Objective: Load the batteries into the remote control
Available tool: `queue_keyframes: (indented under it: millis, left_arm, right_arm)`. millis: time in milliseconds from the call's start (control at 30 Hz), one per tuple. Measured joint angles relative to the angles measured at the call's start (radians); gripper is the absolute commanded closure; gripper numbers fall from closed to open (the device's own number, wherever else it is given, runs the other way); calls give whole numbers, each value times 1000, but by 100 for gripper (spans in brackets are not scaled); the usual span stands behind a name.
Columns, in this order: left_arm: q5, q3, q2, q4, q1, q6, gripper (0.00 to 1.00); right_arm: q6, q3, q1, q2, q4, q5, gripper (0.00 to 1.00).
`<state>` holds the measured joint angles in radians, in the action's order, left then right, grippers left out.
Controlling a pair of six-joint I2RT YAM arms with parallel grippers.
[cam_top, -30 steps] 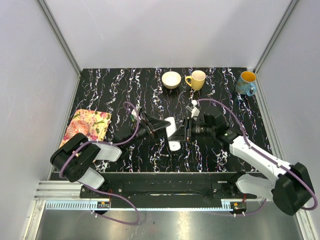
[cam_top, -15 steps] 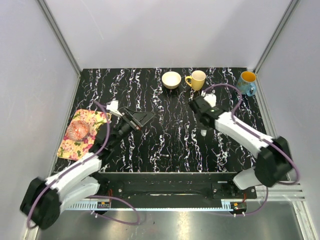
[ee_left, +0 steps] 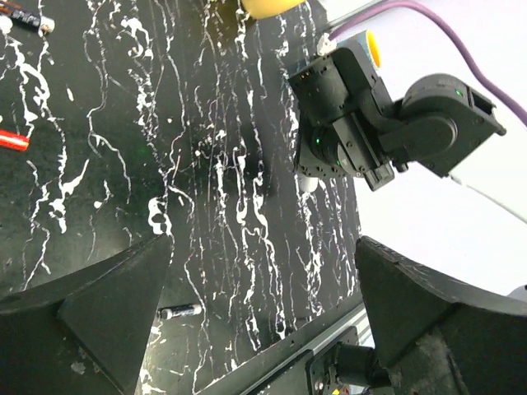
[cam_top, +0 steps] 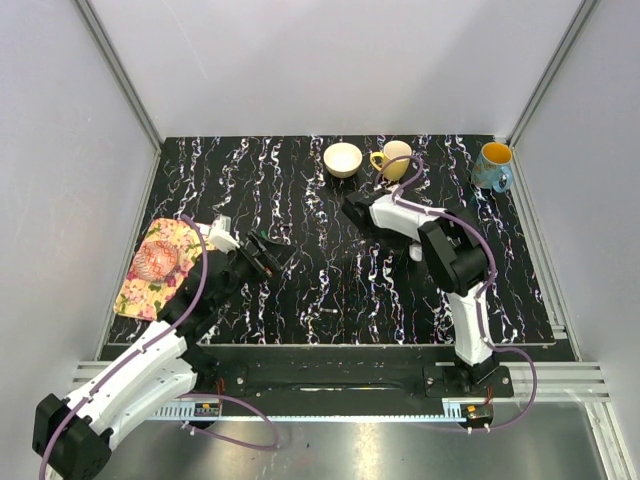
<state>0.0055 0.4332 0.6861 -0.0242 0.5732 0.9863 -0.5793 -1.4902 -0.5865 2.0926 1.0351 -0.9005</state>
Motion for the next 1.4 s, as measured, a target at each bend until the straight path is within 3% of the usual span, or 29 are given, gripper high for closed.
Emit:
queue_keyframes:
  millis: [267,500,633,767,1267,1400]
  left_arm:
    - [2,-35,-38,35,0,-2,2]
    - [14,-69,-56,37,0,2,2]
    - [22,-80,-56,31,0,8,2]
    - [34,-80,-46,24,0,8,2]
    - [70,-83,3,-9,0,28,2]
    - [63,-82,2,5,0,18,1]
  right_arm:
    - [15,-145,0,154,55,7,100]
    - [76,-177,0,187,63,46,85]
    - [109,-177,0,187,63,61,51]
    - [143,-174,0,179,76,64,37]
    - [120,-172,-64,105,69,235,27]
    - [100,-137,-104,4,24,322,24]
